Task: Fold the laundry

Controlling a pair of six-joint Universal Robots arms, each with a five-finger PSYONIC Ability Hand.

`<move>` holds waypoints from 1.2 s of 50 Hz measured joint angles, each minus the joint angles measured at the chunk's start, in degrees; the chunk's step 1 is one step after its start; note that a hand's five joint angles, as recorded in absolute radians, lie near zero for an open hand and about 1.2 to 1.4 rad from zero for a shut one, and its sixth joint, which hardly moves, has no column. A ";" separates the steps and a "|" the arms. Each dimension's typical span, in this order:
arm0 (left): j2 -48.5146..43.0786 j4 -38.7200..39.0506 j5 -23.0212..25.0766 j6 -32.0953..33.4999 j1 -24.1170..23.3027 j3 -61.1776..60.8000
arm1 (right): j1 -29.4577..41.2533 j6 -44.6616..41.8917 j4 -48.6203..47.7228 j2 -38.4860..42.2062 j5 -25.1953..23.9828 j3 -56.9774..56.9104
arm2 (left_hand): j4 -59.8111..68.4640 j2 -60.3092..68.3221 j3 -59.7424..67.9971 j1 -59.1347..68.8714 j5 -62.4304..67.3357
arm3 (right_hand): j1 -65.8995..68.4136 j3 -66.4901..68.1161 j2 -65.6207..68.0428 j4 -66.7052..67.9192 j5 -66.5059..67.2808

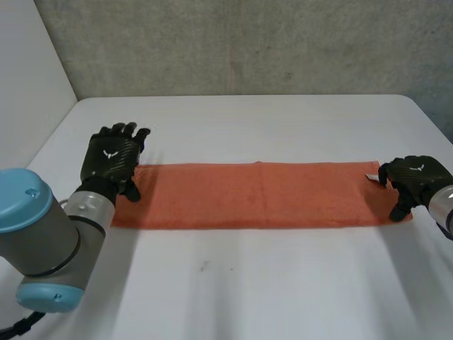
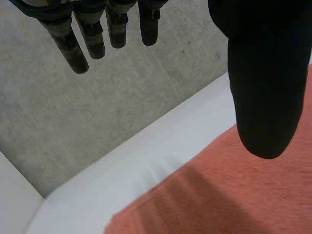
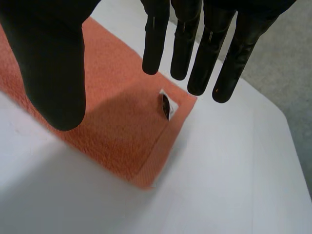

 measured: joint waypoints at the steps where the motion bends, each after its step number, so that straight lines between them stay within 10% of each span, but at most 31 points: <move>1: 0.02 0.02 -0.01 -0.62 0.00 -0.17 | -0.40 -0.03 -0.25 0.28 -0.41 0.06 | 0.00 0.00 0.00 0.00 0.00 | 0.18 0.22 0.12 0.20 0.20; 26: -0.82 0.26 0.00 -2.48 0.64 -1.03 | -4.27 -5.24 -5.26 8.66 -3.08 -1.01 | 0.00 -0.06 0.00 0.00 -0.01 | 8.53 9.67 9.54 9.58 9.04; 35: -0.84 0.26 0.00 -2.48 0.67 -1.22 | -4.96 -5.30 -5.51 9.26 -2.60 -1.71 | 0.00 -0.07 0.00 0.00 0.00 | 26.02 33.94 34.06 34.42 32.94; 51: -0.61 0.17 -0.26 -2.57 0.93 -1.28 | -15.49 -13.45 -5.98 10.00 15.13 -11.37 | 0.00 -0.08 0.00 0.00 0.00 | 26.02 34.25 34.08 34.78 33.29; 60: -0.55 0.11 -0.28 -2.58 0.79 -1.28 | -8.01 -12.56 -6.94 4.90 15.23 -13.96 | 0.00 -0.08 0.00 0.00 0.00 | 26.64 34.28 34.29 34.79 33.82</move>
